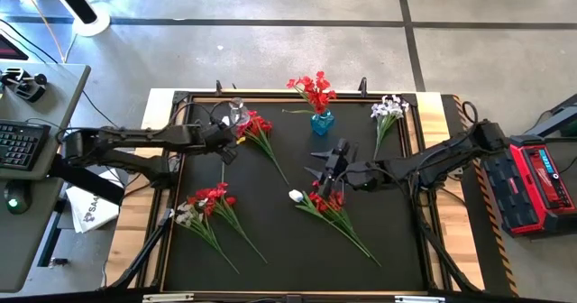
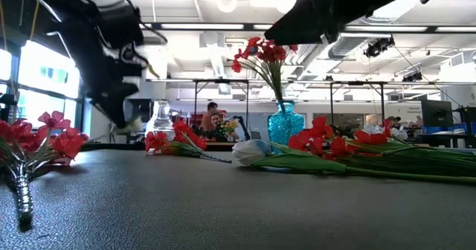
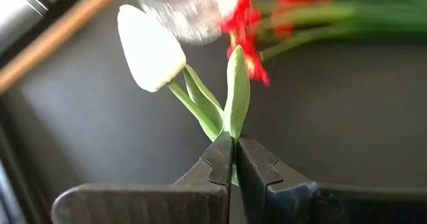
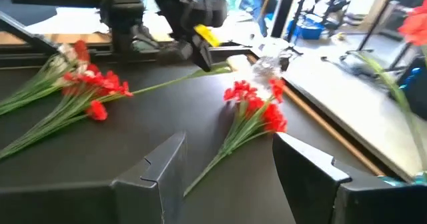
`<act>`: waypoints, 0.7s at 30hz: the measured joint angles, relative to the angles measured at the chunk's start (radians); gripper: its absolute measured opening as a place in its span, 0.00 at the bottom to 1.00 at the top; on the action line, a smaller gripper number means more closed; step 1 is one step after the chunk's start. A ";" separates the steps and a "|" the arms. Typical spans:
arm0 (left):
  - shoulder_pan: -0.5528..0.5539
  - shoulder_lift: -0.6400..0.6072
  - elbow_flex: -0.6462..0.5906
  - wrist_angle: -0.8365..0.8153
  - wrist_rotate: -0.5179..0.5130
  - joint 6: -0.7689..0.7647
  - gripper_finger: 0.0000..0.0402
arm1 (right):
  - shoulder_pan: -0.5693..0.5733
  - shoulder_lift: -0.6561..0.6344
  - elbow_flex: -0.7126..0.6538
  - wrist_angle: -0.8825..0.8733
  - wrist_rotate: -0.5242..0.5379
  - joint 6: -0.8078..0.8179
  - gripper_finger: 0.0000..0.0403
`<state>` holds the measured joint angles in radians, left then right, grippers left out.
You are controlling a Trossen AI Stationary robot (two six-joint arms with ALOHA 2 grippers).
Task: Sort flowers into vase by color
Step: Put the top white tulip into the transparent vase
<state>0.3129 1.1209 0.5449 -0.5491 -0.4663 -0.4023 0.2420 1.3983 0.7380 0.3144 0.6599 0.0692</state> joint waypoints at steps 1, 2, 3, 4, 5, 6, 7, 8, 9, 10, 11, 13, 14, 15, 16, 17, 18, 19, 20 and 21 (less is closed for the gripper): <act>-0.011 -0.026 0.000 0.001 -0.026 -0.006 0.00 | 0.002 0.000 0.000 0.001 0.012 -0.003 0.48; -0.023 -0.054 0.000 -0.002 -0.055 -0.010 0.00 | 0.004 0.000 0.000 -0.001 0.023 -0.007 0.48; -0.037 -0.084 0.000 -0.005 -0.083 -0.011 0.00 | 0.004 0.000 0.000 -0.003 0.026 -0.006 0.48; -0.053 -0.113 0.000 -0.002 -0.113 -0.012 0.00 | 0.003 0.000 0.000 -0.006 0.028 0.000 0.48; -0.068 -0.143 0.000 0.003 -0.142 -0.012 0.00 | 0.003 0.000 0.000 -0.013 0.028 0.005 0.48; -0.086 -0.171 0.001 0.008 -0.172 -0.008 0.00 | 0.003 0.001 0.000 -0.020 0.028 0.009 0.48; -0.105 -0.199 0.001 0.018 -0.200 0.003 0.00 | 0.003 0.001 0.000 -0.023 0.028 0.009 0.48; -0.126 -0.225 0.001 0.037 -0.229 0.019 0.00 | 0.003 0.001 0.000 -0.023 0.028 0.009 0.48; -0.149 -0.248 0.001 0.061 -0.262 0.041 0.00 | 0.003 0.001 0.000 -0.022 0.028 0.008 0.48; -0.172 -0.269 0.001 0.093 -0.298 0.071 0.00 | 0.003 0.001 0.000 -0.021 0.029 0.007 0.48; -0.197 -0.287 -0.003 0.144 -0.335 0.110 0.00 | 0.003 0.001 0.000 -0.021 0.029 0.002 0.48; -0.242 -0.316 -0.006 0.249 -0.395 0.219 0.00 | 0.003 0.001 0.000 -0.019 0.028 0.001 0.48; -0.262 -0.325 -0.006 0.312 -0.416 0.288 0.00 | 0.003 0.001 0.000 -0.017 0.028 0.001 0.48; -0.281 -0.330 -0.006 0.379 -0.430 0.368 0.00 | 0.003 0.001 0.000 -0.018 0.029 0.001 0.48; -0.297 -0.334 -0.006 0.454 -0.434 0.456 0.00 | 0.003 0.001 0.000 -0.018 0.029 0.000 0.48; -0.309 -0.336 -0.006 0.531 -0.431 0.554 0.00 | 0.003 0.001 0.000 -0.018 0.029 -0.005 0.48; -0.318 -0.336 -0.006 0.607 -0.423 0.651 0.00 | 0.003 0.001 0.000 -0.018 0.029 -0.011 0.48; -0.321 -0.336 -0.006 0.682 -0.408 0.744 0.00 | 0.004 0.001 0.000 -0.018 0.029 -0.020 0.48; -0.320 -0.336 -0.006 0.752 -0.389 0.828 0.00 | 0.006 0.001 0.000 -0.018 0.030 -0.024 0.48; -0.317 -0.336 -0.006 0.820 -0.364 0.903 0.00 | 0.008 0.001 0.000 -0.018 0.034 -0.026 0.48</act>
<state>-0.0037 0.7852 0.5385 0.2708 -0.8306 0.5011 0.2502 1.3994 0.7380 0.2962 0.6936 0.0428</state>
